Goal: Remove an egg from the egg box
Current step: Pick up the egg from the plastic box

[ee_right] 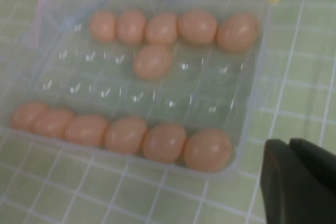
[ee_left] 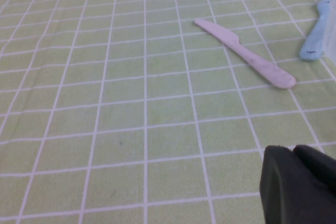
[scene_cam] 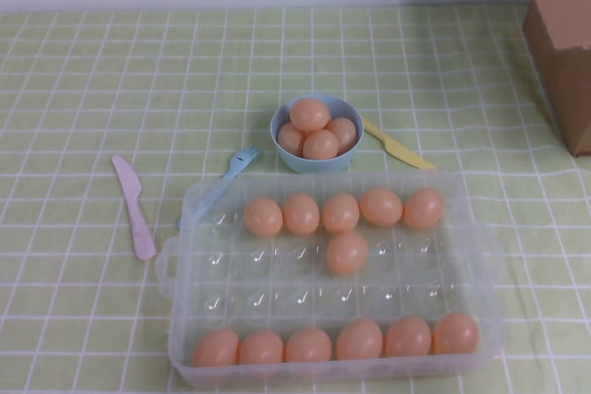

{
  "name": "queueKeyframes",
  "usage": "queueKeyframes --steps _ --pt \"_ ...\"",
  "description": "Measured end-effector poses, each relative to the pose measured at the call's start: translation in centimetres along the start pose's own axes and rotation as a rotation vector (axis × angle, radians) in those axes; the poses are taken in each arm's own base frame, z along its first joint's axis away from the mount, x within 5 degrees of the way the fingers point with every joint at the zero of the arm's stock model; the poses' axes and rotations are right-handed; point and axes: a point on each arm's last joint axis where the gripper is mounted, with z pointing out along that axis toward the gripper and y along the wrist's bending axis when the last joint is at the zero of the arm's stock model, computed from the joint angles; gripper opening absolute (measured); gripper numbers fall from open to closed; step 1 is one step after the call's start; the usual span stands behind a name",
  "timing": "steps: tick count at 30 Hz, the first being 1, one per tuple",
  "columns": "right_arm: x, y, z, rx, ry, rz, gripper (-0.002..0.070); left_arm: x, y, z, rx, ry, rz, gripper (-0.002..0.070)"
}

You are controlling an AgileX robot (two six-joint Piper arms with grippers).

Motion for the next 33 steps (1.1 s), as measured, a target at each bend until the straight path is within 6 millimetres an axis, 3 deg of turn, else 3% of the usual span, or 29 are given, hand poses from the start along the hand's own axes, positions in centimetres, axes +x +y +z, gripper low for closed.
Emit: queueKeyframes --steps 5,9,18,24,33 --pt "-3.7 -0.8 1.7 -0.021 0.252 -0.039 -0.0017 0.0 0.0 0.0 0.0 0.0 0.0 -0.0005" --pt "-5.3 -0.9 3.7 -0.063 0.371 -0.089 -0.0017 0.0 0.0 0.0 0.0 0.0 0.0 -0.0004" --pt "-5.1 2.3 9.6 -0.16 0.627 -0.395 -0.0017 0.0 0.0 0.0 0.0 0.0 0.0 -0.0004" --pt "-6.4 4.3 13.1 -0.132 0.728 -0.63 -0.0017 0.0 0.0 0.0 0.0 0.0 0.0 -0.0004" --pt "-7.4 5.4 17.1 -0.177 0.847 -0.82 0.0 0.0 0.0 0.0 0.0 0.0 0.0 -0.0004"
